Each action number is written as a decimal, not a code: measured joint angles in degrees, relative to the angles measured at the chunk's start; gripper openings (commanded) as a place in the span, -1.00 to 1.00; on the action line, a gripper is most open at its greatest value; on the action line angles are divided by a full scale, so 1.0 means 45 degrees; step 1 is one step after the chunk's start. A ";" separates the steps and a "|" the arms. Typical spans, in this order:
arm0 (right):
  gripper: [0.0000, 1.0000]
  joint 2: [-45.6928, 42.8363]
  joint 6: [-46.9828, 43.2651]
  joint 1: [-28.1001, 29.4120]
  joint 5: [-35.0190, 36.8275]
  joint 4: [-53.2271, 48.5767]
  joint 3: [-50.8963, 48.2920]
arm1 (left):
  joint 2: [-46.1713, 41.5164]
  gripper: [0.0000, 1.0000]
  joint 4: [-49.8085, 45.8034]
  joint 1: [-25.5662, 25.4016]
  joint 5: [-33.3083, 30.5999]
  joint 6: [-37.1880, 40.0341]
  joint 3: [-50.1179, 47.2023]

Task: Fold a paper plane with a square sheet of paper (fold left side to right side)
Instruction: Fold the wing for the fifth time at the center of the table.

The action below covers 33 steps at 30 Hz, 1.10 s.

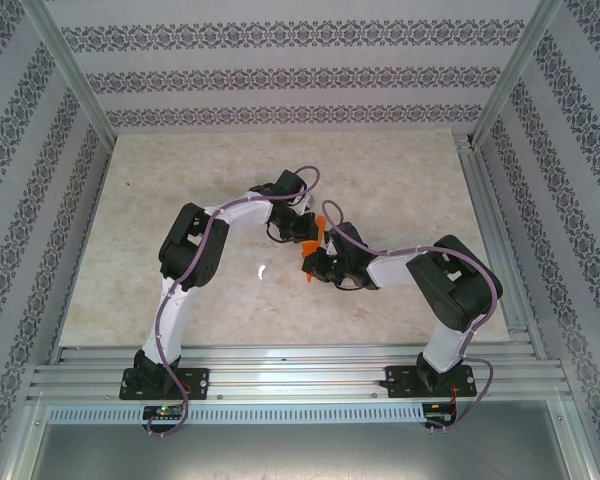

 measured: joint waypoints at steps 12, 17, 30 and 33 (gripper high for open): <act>-0.75 -0.0005 0.0287 0.0461 0.0389 0.0257 -0.0126 | 0.0000 -0.79 0.0015 0.0015 0.0112 0.0000 -0.0039; -0.73 -0.0311 0.0282 0.0831 0.0408 -0.0525 -0.0136 | 0.0000 -0.80 0.0015 0.0024 0.0180 0.0000 -0.0063; -0.60 -0.2832 -0.0850 0.1234 0.0121 -0.4945 0.0272 | -0.0005 -0.80 0.0486 0.0039 0.0185 0.0000 -0.0214; -0.63 -0.3604 -0.1540 0.0578 0.0262 -0.5615 0.1277 | -0.0005 -0.80 0.0563 0.0039 0.0189 0.0000 -0.0228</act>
